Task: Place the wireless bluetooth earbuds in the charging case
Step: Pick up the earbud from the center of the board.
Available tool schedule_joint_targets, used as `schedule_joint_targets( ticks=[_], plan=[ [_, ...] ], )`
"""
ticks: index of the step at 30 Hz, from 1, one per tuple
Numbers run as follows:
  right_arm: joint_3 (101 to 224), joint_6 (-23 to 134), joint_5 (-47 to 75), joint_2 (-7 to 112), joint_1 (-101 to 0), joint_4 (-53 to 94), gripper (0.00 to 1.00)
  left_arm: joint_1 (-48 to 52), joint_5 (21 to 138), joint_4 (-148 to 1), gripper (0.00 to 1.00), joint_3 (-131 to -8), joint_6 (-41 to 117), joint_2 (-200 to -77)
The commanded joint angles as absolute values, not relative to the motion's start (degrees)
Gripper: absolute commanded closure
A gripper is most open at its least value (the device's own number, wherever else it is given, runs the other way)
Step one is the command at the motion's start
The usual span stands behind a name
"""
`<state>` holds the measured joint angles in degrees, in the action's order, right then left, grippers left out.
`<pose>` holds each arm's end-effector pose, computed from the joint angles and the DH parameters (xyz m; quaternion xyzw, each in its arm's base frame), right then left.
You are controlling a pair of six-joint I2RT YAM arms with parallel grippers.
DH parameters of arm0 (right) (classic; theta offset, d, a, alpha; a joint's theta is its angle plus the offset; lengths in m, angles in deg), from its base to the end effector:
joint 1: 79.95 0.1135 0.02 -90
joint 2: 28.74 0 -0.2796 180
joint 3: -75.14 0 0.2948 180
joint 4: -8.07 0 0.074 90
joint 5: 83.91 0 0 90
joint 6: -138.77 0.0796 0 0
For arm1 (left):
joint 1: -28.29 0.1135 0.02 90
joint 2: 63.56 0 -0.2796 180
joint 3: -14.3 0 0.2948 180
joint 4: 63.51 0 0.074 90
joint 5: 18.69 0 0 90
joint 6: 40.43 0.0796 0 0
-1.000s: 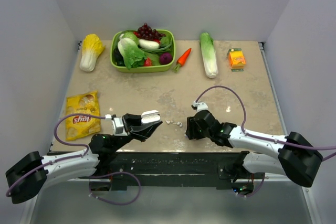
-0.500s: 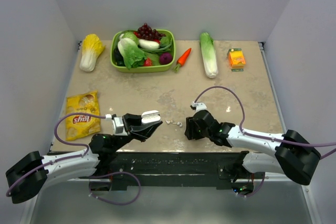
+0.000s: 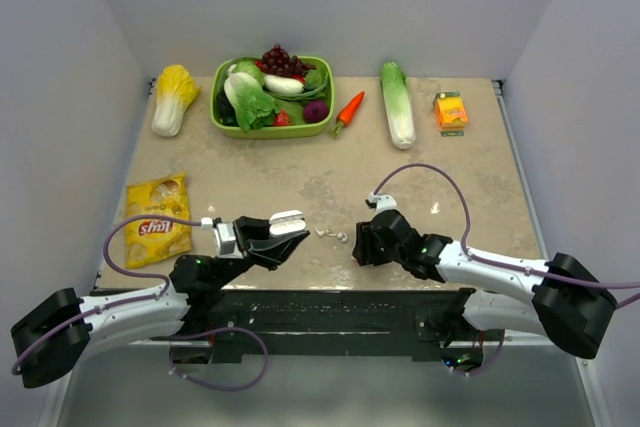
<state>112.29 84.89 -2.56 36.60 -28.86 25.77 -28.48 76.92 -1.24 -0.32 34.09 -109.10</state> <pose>0.1786 0.2022 0.1187 -0.0923 0.9200 0.2076 0.3193 0.1074 -0.1782 0.2413 0.2124 0.4427 -0.5327 0.6893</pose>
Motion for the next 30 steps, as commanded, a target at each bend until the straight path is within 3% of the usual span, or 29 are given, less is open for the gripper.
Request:
schedule_joint_targets(
  ticks=[1, 18, 30],
  plan=[
    [113.25, 86.13, -4.63, 37.87, -28.62, 26.40, 0.49, -28.83, 77.20, 14.39, 1.00, 18.55, 33.58, -108.92],
    [113.86, 84.72, -2.09, 41.83, -28.53, 23.24, 0.51, -28.83, 76.85, 14.13, 1.00, 19.08, 33.22, -108.65],
    [113.34, 84.72, -0.24, 42.54, -28.35, 20.60, 0.71, -28.83, 76.94, 12.72, 1.00, 19.08, 33.14, -107.95]
  ],
)
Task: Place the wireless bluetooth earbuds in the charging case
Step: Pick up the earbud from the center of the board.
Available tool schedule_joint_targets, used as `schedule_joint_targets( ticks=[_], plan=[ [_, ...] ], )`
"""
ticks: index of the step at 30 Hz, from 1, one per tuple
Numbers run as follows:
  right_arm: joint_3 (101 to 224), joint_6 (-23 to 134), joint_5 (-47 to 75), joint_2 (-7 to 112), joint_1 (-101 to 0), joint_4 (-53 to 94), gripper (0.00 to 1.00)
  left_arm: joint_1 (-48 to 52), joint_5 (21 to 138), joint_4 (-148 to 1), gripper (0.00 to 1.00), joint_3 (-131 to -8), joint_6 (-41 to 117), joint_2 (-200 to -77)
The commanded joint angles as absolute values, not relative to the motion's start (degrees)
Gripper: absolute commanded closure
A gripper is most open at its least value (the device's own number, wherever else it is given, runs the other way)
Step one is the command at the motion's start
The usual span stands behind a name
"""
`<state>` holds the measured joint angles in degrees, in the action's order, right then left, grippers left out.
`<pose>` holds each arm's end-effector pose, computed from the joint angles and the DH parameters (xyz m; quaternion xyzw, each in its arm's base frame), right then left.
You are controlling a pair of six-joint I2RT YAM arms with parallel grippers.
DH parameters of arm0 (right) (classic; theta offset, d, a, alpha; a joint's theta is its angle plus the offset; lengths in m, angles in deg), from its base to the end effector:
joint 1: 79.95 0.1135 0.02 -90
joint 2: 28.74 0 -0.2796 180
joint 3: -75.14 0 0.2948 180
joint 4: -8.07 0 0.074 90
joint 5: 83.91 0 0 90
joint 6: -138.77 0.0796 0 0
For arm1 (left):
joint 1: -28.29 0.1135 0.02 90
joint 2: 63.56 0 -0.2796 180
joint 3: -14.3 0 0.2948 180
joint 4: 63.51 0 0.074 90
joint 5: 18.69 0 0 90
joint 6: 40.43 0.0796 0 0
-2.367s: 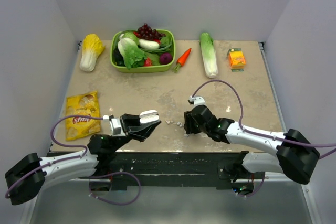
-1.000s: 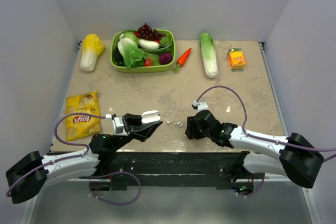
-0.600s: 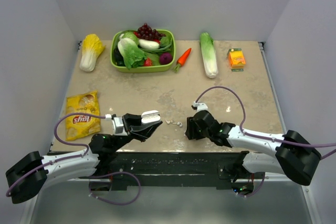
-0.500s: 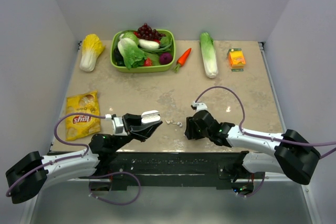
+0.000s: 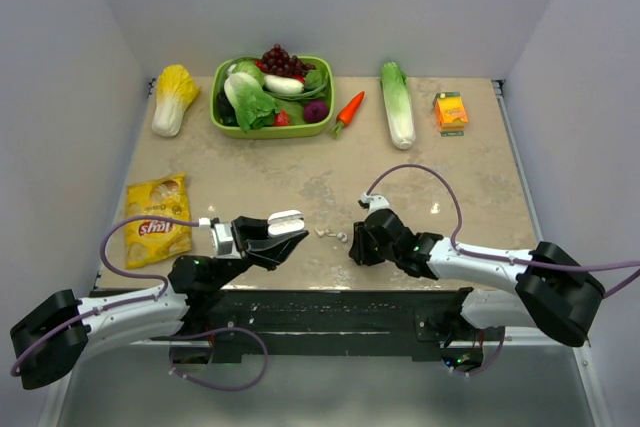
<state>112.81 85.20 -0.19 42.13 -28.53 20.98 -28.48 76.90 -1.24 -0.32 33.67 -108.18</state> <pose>0.1822 0.2144 0.1059 -0.1005 0.9209 0.2223 0.3040 0.1063 -0.1764 0.2443 0.2084 0.4369 -0.5372 0.6907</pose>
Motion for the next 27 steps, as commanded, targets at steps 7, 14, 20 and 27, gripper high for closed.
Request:
schedule_joint_targets(
  ticks=[7, 14, 20, 27],
  plan=[
    [113.16, 84.81, 0.73, 43.50, -28.35, 18.77, 0.75, -28.83, 77.03, 12.46, 1.00, 19.08, 33.05, -107.95],
    [113.60, 84.81, 1.34, 45.26, -28.18, 17.70, 0.71, -28.83, 77.03, 12.28, 1.00, 19.17, 33.14, -107.95],
    [113.51, 84.89, 0.90, 44.82, -28.09, 17.70, 0.76, -28.83, 77.11, 12.11, 1.00, 19.08, 33.05, -107.95],
    [113.51, 85.07, -0.24, 41.14, -27.92, 19.36, 0.99, -28.83, 77.11, 12.28, 1.00, 19.08, 33.05, -107.95]
  ],
)
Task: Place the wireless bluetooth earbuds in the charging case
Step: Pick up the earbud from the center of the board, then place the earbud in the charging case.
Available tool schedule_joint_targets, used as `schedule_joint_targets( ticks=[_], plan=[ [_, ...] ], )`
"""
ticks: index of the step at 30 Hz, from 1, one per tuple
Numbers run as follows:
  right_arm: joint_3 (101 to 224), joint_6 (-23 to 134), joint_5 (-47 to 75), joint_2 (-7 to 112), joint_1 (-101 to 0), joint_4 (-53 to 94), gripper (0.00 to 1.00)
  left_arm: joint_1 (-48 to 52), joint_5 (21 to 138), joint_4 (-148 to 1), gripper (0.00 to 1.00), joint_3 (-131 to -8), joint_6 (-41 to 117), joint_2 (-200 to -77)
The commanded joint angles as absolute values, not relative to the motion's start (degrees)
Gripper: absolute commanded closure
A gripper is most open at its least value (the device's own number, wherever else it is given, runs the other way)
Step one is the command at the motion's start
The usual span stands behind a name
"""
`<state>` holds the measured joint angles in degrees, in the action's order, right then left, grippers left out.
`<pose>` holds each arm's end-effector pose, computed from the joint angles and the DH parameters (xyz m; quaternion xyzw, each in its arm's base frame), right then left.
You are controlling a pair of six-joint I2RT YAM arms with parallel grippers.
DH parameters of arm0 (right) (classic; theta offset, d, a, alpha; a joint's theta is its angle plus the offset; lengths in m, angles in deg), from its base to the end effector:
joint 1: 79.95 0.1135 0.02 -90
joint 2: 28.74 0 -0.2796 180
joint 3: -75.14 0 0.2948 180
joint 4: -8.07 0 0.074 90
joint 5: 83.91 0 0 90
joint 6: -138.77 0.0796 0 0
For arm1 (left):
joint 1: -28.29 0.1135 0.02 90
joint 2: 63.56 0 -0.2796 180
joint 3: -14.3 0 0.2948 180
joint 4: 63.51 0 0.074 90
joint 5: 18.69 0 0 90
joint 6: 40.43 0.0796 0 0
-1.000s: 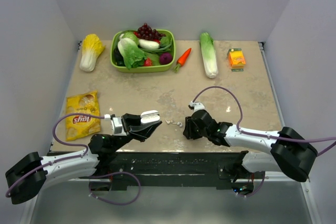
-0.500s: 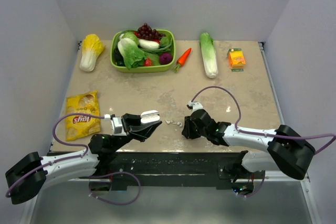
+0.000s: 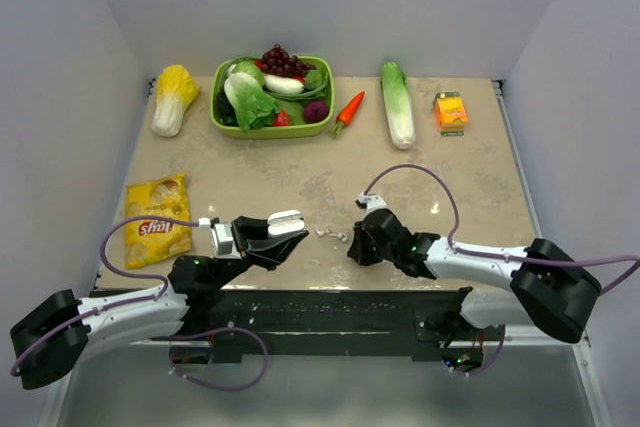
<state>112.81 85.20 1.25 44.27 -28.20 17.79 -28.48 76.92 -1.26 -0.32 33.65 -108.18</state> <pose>0.1830 0.2213 0.1019 -0.1071 0.9172 0.2377 0.3014 0.1063 -0.1765 0.2443 0.2085 0.4370 -0.5374 0.6905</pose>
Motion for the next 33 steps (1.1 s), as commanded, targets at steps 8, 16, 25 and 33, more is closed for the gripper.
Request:
schedule_joint_targets(
  ticks=[8, 16, 25, 33],
  plan=[
    [126.57, 73.15, -4.46, 24.03, -27.12, 35.09, 1.00, -28.83, 78.78, 12.73, 1.00, 17.07, 32.96, -109.70],
    [141.80, 60.47, 5.91, 16.00, -26.07, 47.40, 1.00, -28.22, 91.61, 15.80, 1.00, 10.39, 31.56, -120.33],
    [145.33, 51.24, 24.53, 13.36, -23.35, 54.18, 1.00, -22.51, 110.68, 18.44, 1.00, 1.52, 20.84, -129.21],
    [143.04, 51.76, 24.28, 15.11, -16.67, 49.43, 1.00, -22.42, 120.35, 21.42, 1.00, -7.99, 14.42, -137.30]
  ],
)
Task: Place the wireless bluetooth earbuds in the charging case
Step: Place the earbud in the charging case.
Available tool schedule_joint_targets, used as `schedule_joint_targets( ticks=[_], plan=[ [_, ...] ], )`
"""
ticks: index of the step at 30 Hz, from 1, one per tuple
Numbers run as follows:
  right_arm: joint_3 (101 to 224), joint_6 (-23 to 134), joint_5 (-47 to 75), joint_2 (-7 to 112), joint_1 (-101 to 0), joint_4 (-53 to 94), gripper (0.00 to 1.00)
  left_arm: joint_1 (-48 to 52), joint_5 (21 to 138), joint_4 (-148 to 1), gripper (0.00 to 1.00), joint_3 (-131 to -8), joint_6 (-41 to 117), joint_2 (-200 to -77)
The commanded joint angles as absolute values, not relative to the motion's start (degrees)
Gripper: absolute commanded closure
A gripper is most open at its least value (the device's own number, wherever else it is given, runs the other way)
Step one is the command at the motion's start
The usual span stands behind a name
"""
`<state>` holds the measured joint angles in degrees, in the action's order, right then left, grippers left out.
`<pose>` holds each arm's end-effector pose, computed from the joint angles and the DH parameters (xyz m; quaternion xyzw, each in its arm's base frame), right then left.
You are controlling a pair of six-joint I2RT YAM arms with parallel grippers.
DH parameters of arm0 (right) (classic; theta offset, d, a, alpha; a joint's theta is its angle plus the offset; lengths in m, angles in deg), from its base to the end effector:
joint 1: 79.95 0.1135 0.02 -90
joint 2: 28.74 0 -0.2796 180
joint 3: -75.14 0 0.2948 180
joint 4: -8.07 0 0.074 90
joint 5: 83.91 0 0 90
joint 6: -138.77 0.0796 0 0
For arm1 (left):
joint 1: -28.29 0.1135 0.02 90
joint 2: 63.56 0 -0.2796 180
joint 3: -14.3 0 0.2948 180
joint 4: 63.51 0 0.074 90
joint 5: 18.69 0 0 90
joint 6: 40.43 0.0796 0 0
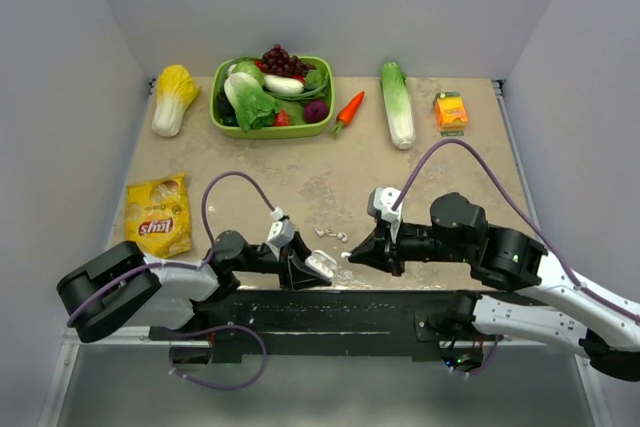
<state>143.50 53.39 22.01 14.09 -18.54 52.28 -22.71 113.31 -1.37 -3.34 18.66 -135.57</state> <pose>0.0878 0.2068 0.3824 -0.4537 0.6695 0.4089 0.4228 0.1080 -0.2179 0.1578 0.3729 0.5574 -0.6390 0.3767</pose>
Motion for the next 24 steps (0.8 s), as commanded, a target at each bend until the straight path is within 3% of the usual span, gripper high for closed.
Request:
schedule_joint_targets(
  ticks=[1, 24],
  plan=[
    [142.87, 51.76, 24.37, 15.38, -16.58, 49.17, 1.00, -22.42, 120.62, 21.16, 1.00, -8.86, 14.24, -137.56],
    [141.20, 52.64, 17.87, 23.20, -11.13, 42.84, 1.00, -23.74, 124.84, 21.07, 1.00, -12.91, 13.27, -138.97]
  ],
)
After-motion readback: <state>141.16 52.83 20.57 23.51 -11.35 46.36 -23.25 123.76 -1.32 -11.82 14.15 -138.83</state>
